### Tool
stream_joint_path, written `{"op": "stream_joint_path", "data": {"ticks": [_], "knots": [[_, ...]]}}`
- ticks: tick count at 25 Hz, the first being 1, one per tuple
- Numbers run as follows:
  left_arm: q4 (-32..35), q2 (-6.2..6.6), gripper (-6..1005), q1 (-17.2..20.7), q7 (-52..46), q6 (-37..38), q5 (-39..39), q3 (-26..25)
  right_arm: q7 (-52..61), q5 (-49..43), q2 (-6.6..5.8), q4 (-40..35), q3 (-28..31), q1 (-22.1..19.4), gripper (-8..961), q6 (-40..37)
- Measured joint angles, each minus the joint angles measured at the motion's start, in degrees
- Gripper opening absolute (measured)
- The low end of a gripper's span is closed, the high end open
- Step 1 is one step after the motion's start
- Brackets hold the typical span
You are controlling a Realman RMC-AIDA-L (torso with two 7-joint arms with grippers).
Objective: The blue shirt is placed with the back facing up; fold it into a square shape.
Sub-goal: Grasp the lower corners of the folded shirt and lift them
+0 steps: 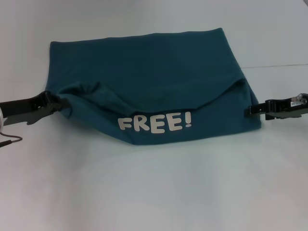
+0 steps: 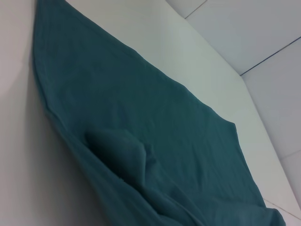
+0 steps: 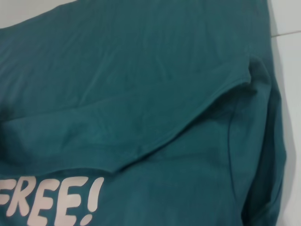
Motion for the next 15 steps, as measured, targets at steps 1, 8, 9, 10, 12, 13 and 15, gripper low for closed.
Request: {"op": "stream_joint_path", "data": {"ticks": [1,8,9,10,12,13,15], "knots": [[-0.01,0.0,19,0.0,0.0,-0.07,0.0,0.01,0.0,0.0,0.23,0.0,-0.04,0.0,731,0.52],[-0.01,0.0,19,0.03,0.0,-0.35,0.0,0.04,-0.5,-0.1,2.46,0.52,-1.26,0.1,711,4.51],[-0.04,0.0,19,0.03,0.03,-0.37,0.0,0.04,-0.64,-0.1,2.69,0.53,-1.28,0.16,709,4.92],[-0.06,0.0,20,0.03,0.06,-0.39,0.0,0.04,-0.74,-0.1,2.83,0.58,-1.43,0.2,706,5.14],[-0.1,0.0,20,0.03,0.08,-0.4,0.0,0.04,-0.77,-0.11,2.94,0.63,-1.85,0.31,700,5.49],[-0.12,0.0,20,0.03,0.09,-0.4,0.0,0.04,-0.69,-0.13,2.96,0.65,-2.06,0.33,697,5.53],[-0.15,-0.01,20,0.07,0.1,-0.4,0.0,0.04,-0.38,-0.13,2.95,0.66,-2.13,0.35,692,5.55]]}}
